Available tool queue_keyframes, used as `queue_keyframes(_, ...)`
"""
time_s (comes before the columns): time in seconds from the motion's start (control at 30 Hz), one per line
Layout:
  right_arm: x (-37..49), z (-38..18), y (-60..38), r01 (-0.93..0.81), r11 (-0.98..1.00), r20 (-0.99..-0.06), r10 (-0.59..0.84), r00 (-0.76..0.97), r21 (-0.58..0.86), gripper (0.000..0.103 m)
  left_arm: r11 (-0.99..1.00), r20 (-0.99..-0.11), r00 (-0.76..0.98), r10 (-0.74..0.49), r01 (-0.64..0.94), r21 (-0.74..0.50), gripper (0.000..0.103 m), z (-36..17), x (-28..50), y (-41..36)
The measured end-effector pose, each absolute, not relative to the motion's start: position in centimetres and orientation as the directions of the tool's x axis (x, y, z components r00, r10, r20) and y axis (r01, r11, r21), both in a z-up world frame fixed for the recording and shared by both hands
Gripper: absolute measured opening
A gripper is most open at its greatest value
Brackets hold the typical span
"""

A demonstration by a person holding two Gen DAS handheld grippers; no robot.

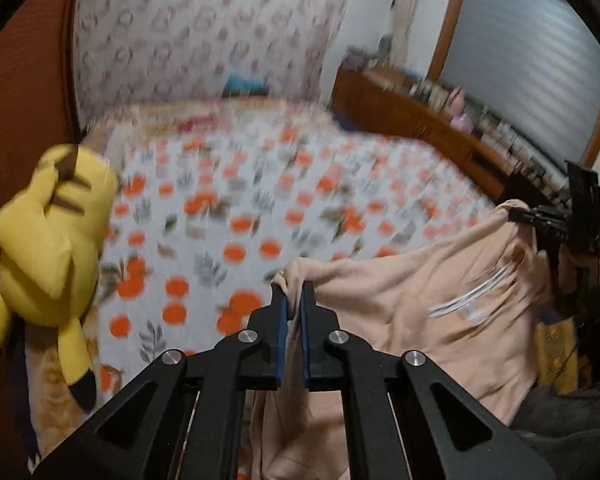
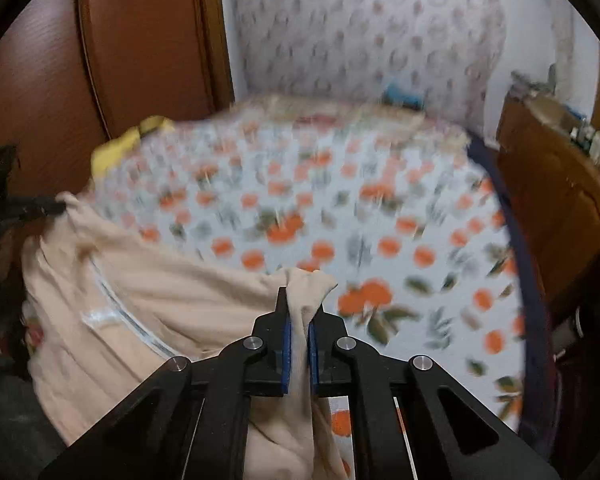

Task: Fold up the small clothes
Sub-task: 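Grasp the peach shirt hem with both tools and lift it high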

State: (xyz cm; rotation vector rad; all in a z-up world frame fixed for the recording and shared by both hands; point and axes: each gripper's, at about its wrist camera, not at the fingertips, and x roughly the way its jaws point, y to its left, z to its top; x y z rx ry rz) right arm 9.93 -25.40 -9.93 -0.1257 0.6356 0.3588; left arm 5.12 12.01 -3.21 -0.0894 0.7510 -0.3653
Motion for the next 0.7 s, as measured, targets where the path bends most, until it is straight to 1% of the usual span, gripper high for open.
queue_keyframes(0.23,3.6,-0.7,-25.7,-0.37,0.923,-0.416,0.296,0.86,-0.109,0.006,0.911,-0.482,0.775,-0.408,0.376,-0.166,0.006,6.2,1.4,10.7)
queue_keyframes(0.4,-0.1,4.9,-26.5,-0.356,0.919,-0.308,0.294,0.905,-0.169,0.006,0.914,-0.364,0.839,-0.405,0.388,-0.123,0.006,12.2,0.0,11.0)
queue_keyframes(0.57,-3.9,9.9,-27.5,-0.327,0.922,-0.184,0.291,0.939,-0.208,0.006,0.914,-0.243,0.881,-0.405,0.393,-0.097,0.006,17.3,-1.9,11.7)
queue_keyframes(0.7,-6.6,12.9,-27.9,-0.312,0.923,-0.11,0.294,0.95,-0.227,0.006,0.919,-0.163,0.904,-0.394,0.388,-0.071,0.006,20.5,-3.3,12.4)
